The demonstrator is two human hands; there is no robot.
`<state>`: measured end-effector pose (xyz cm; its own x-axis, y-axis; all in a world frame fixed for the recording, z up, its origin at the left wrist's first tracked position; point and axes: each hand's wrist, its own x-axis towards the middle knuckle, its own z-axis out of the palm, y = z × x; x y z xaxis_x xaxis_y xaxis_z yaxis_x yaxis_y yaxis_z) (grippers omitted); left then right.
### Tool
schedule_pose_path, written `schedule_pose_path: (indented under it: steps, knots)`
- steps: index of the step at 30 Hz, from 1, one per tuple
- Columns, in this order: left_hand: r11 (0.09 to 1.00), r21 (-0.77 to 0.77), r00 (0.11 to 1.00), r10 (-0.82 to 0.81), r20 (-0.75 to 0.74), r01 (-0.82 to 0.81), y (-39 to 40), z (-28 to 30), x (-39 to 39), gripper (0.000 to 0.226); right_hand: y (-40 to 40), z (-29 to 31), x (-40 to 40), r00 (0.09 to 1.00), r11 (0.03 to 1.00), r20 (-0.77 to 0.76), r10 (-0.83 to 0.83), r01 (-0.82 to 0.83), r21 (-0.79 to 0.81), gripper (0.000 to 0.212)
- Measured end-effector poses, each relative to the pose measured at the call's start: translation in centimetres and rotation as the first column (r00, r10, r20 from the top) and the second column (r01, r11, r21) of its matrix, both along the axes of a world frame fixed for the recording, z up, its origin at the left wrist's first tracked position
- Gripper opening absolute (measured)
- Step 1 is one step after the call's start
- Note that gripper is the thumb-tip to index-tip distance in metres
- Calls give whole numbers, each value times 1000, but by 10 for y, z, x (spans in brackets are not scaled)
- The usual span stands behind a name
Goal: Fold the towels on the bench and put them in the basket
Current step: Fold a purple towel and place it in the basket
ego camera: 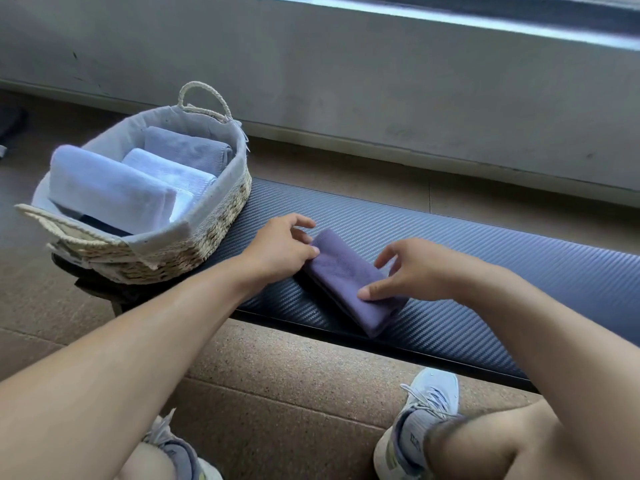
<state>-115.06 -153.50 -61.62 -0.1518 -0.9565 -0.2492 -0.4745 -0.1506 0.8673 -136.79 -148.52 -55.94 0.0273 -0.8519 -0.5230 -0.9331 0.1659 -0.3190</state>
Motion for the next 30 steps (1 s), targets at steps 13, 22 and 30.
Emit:
schedule_pose_path:
  steps: [13,22,30]
  knots:
    - [886,77,886,-462,39,458,10,20,12,39,-10,3,-28,692,950,683,-232,313,5,35]
    - [958,160,801,-101,-590,238,19,28,2,51,-15,0,-30,299,929,896,-329,271,251,44]
    - [959,184,871,-104,-480,216,25,24,1,48,-15,-7,-21,535,953,791,-297,214,213,43]
